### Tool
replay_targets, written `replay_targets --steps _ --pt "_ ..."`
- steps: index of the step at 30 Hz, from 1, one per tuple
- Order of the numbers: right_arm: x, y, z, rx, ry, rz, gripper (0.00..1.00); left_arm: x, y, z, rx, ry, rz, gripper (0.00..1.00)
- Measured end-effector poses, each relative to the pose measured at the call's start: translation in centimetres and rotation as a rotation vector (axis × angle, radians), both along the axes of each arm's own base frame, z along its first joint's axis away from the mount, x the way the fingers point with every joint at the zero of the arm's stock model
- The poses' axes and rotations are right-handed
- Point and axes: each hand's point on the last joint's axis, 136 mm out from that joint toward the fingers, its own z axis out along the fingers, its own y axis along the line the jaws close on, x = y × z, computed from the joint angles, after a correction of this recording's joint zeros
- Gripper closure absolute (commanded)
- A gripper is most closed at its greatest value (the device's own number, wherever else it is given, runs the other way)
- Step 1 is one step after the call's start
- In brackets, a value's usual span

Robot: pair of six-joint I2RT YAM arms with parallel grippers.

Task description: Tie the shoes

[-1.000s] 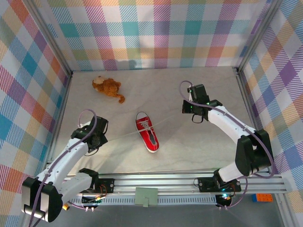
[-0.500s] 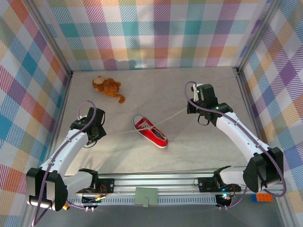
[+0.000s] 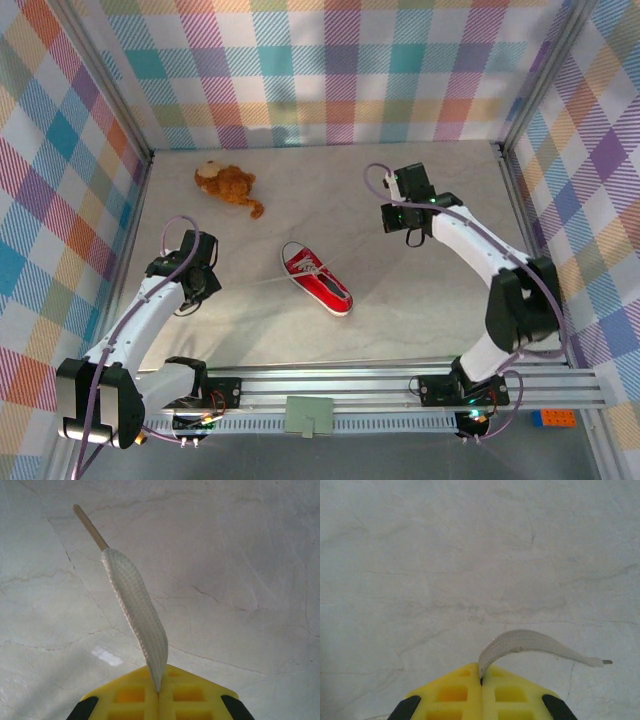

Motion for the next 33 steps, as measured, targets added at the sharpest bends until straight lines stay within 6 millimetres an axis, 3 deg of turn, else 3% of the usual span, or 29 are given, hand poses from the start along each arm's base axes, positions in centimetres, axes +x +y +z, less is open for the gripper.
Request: replay_targets --steps 7,18,21,25,28,31,33 --pt "0.7 -0.9 -4.9 -0.115 0.111 0.006 1.00 -0.3 0.1 -0.5 0.005 0.029 0.001 1.00" --pt "0.6 -2.5 -8.6 -0.135 0.229 -0.009 1.00 -0.6 0.0 -0.9 -0.009 0.049 0.030 1.00" --pt "0.3 -2.1 -8.7 -0.091 0.243 0.006 0.91 -0.9 -0.3 -1.3 -0.025 0.055 0.031 1.00" --pt "-0.9 -1.7 -8.6 -0.021 0.267 0.015 0.80 -1.6 -0.7 -1.8 -0.052 0.068 0.014 0.76" --pt "-1.7 -1.4 -8.2 0.030 0.282 0.021 0.62 -1.6 -1.3 -1.8 -0.077 0.065 -0.004 0.53" --pt "-2.5 -0.8 -7.7 0.079 0.295 0.017 0.53 -1.5 -1.8 -2.0 -0.085 0.088 -0.037 0.45" --pt "-3.3 -0.6 -7.3 0.108 0.303 0.015 0.52 -1.3 -2.1 -2.0 -0.084 0.104 -0.062 0.44"
